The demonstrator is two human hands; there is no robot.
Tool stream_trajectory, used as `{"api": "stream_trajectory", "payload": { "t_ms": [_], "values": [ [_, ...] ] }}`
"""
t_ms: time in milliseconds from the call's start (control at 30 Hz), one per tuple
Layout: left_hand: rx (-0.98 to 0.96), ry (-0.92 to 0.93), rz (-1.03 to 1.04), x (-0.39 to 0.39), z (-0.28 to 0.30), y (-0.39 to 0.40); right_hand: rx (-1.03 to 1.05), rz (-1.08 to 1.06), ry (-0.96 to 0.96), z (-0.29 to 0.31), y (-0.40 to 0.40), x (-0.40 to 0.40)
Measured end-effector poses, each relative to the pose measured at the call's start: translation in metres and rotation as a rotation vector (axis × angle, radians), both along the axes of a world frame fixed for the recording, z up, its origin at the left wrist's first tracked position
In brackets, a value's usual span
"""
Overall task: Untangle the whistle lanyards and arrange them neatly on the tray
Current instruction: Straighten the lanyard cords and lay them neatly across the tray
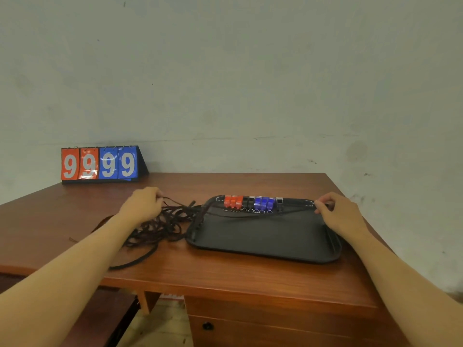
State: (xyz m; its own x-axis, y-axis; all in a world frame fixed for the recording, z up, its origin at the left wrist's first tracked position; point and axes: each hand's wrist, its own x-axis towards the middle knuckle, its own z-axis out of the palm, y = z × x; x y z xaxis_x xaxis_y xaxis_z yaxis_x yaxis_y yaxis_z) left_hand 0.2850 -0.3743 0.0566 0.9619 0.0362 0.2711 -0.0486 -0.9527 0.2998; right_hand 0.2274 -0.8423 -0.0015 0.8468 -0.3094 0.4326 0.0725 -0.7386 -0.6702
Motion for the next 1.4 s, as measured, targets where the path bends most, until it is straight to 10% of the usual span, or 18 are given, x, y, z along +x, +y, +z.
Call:
{"api": "stream_trajectory", "payload": {
  "t_ms": [400, 833, 1133, 1400],
  "values": [
    [0.480, 0.167, -0.265, 0.014, -0.005, -0.049, -0.012, 0.131, -0.080, 0.017, 0.013, -0.011],
    [-0.102, -0.169, -0.434, 0.009, -0.002, -0.038, 0.179, 0.454, 0.076, 0.063, 0.098, -0.005],
    [-0.272, -0.290, -0.557, -0.005, -0.007, -0.058, -0.461, 0.641, 0.248, 0.045, 0.201, 0.020],
    [-0.365, -0.376, -0.416, 0.006, -0.026, -0.028, -0.486, 0.630, 0.160, 0.030, 0.190, 0.024]
  ]
}}
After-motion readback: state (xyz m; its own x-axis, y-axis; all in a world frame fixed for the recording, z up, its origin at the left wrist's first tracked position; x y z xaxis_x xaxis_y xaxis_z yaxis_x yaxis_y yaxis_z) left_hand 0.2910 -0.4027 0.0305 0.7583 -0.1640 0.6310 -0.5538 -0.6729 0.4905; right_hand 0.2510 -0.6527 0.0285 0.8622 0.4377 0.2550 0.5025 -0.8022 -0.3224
